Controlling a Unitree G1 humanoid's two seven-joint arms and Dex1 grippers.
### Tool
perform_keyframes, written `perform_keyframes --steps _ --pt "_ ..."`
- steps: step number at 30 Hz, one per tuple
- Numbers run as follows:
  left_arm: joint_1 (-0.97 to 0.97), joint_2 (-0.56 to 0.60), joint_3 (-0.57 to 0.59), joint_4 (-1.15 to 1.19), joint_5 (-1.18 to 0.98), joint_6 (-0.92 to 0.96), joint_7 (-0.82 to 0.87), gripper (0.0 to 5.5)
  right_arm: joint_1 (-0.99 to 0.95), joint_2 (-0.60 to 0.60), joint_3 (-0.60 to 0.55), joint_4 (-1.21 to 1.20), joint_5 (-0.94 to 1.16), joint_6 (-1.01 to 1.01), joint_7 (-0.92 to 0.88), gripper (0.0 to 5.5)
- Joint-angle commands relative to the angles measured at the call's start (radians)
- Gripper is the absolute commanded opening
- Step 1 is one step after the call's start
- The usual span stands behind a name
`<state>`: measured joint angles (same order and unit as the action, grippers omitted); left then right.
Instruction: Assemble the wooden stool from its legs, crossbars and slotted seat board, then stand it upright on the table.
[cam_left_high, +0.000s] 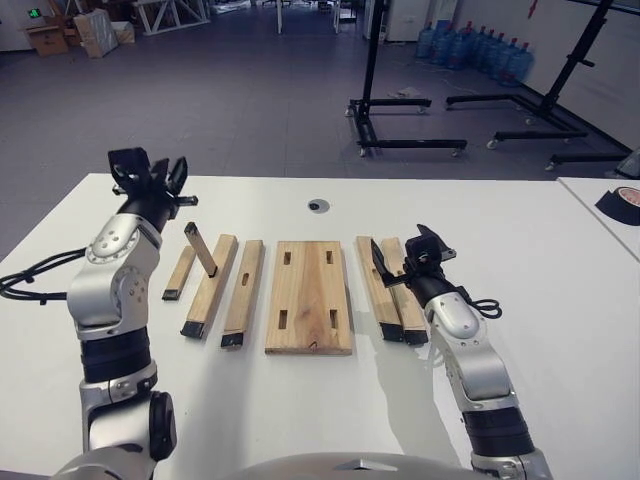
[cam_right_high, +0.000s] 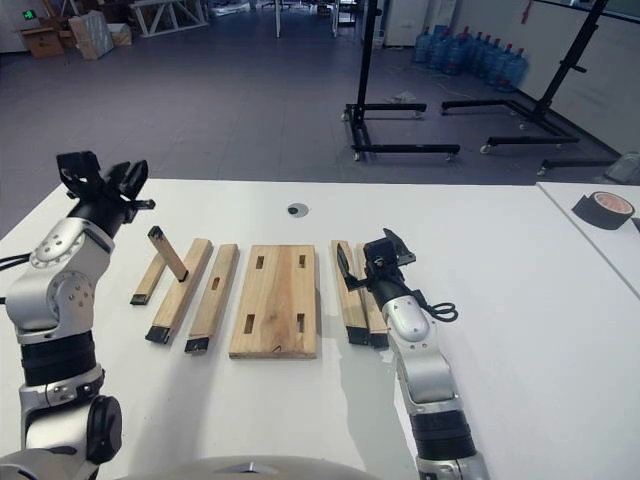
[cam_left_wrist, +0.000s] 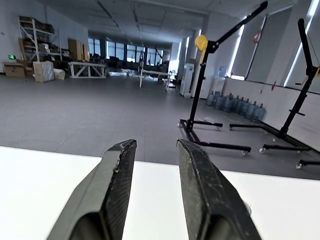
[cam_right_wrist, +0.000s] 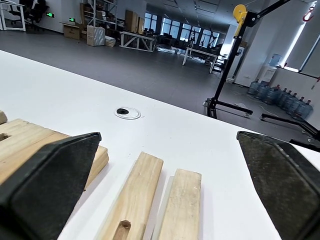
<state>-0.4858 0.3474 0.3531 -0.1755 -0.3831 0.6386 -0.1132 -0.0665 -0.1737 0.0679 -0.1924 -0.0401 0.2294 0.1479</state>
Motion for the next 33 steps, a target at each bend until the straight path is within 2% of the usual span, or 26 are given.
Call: perform_keyframes --steps 1,7,10,15,19,24,28,33 --pt "-0.036 0.002 0.04 0.116 -0.017 -0.073 -0.022 1.46 -0.004 -0.006 0.001 0.001 0.004 0.008 0.016 5.0" --pt "0.11 -0.052 -0.139 0.477 0.074 -0.144 -0.168 1.46 -0.011 -0.01 -0.027 -0.013 0.052 0.062 0.05 5.0" --pt "0.173 -0.04 -0.175 0.494 0.102 -0.172 -0.187 1.46 -0.006 -0.034 -0.051 -0.03 0.068 0.083 0.069 5.0" --pt "0.156 0.007 -0.157 0.456 0.095 -0.185 -0.158 1.46 -0.01 -0.02 -0.049 -0.045 0.074 0.097 0.061 5.0" --pt "0.134 0.002 -0.119 0.319 0.055 -0.185 -0.114 1.46 -0.005 -0.009 -0.045 -0.05 0.068 0.096 0.053 5.0" --pt "0.211 -0.058 -0.052 -0.043 0.039 -0.235 0.019 1.46 0.02 -0.013 -0.049 -0.045 0.06 0.084 0.051 5.0" --pt "0.319 -0.061 -0.101 -0.308 0.094 -0.275 0.03 1.46 0.069 -0.009 -0.058 -0.061 0.058 0.084 0.037 5.0" --pt "0.522 -0.068 -0.15 -0.413 0.004 -0.22 -0.07 1.46 0.101 -0.002 -0.055 -0.08 0.053 0.083 0.017 5.0"
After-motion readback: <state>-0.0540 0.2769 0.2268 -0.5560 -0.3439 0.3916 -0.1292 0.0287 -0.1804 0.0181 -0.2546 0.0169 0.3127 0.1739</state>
